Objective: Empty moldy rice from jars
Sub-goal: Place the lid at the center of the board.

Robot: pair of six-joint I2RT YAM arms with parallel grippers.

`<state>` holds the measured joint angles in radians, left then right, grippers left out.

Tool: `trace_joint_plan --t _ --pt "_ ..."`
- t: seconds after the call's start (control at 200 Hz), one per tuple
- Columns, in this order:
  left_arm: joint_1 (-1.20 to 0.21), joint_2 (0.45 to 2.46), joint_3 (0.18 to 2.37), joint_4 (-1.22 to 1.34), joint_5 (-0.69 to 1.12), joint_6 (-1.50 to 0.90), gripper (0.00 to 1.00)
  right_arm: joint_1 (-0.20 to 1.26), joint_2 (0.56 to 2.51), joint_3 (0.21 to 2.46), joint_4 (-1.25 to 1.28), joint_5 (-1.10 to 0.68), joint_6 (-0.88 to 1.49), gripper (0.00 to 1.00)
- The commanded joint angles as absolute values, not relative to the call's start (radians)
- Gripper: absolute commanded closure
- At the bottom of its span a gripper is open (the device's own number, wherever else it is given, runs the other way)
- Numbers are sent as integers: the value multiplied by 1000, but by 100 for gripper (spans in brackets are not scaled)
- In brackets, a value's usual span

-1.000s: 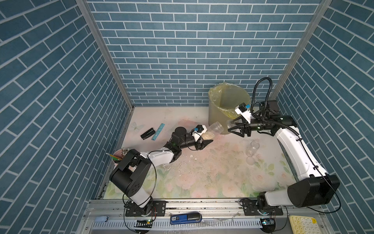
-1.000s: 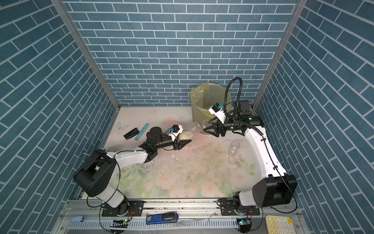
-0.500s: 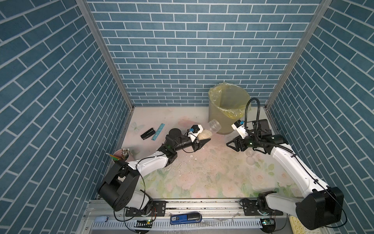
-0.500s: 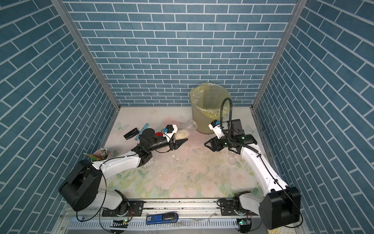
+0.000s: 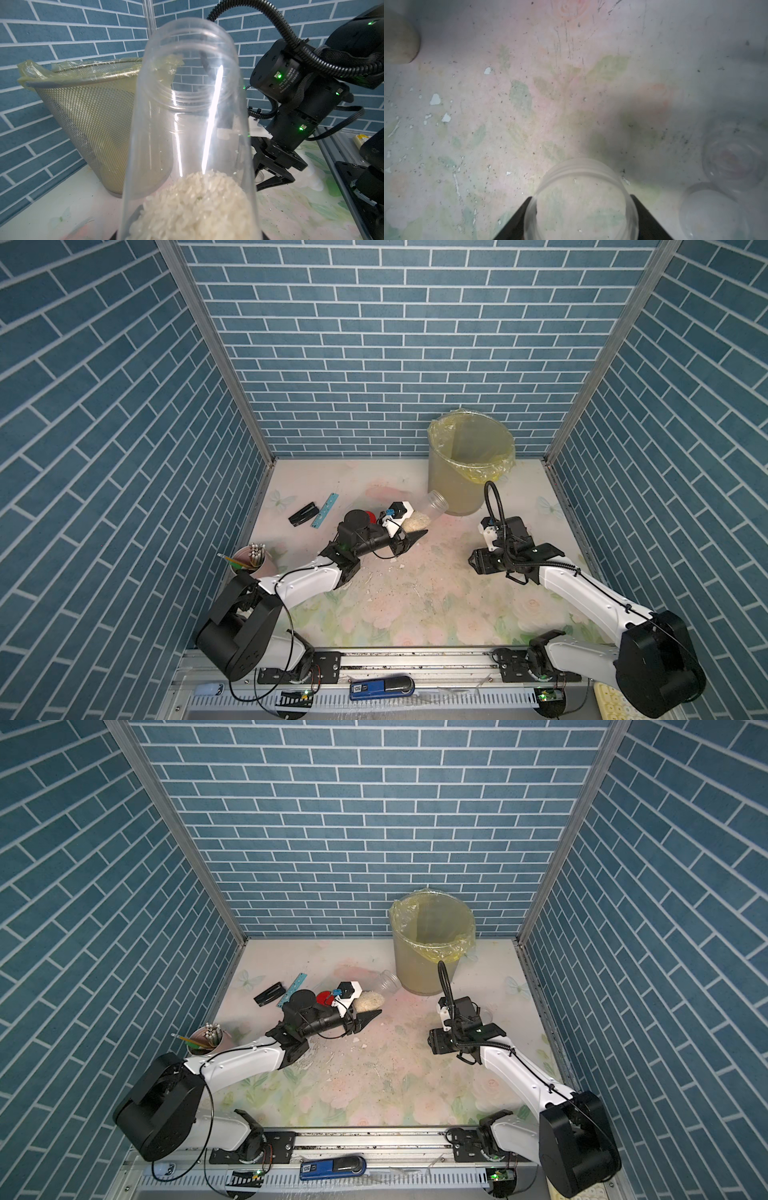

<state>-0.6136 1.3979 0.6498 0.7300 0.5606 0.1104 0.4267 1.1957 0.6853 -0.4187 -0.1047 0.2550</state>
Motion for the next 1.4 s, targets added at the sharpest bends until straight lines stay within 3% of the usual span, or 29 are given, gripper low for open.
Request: trace_joint_plan --t 0.0,0.27,0.595,0.69,0.78,0.96,0.97,0.99,1.005,1.395 --pt "-621 1379 662 734 557 112 100 436 1244 690 -376 -6 342 77" --pt "-624 1368 655 740 549 115 100 450 1297 677 -376 55 471 75" --pt "-627 1370 669 747 551 109 99 456 1426 697 -386 -8 556 68" --pt "-628 1374 674 747 548 110 99 465 1429 695 -379 1 573 60" --pt "-628 1378 679 742 546 113 99 471 1409 686 -373 28 589 45" --pt "-628 1383 682 742 545 115 98 472 1398 691 -413 40 603 29" --pt "-629 1382 683 741 543 115 98 472 1396 690 -413 35 604 24" --pt "-629 1381 683 740 542 114 98 472 1394 690 -410 23 604 6" --pt "-629 1381 684 739 542 114 98 472 1391 689 -405 14 605 3" --pt "-627 1372 693 714 521 123 98 504 1265 781 -520 32 615 2"
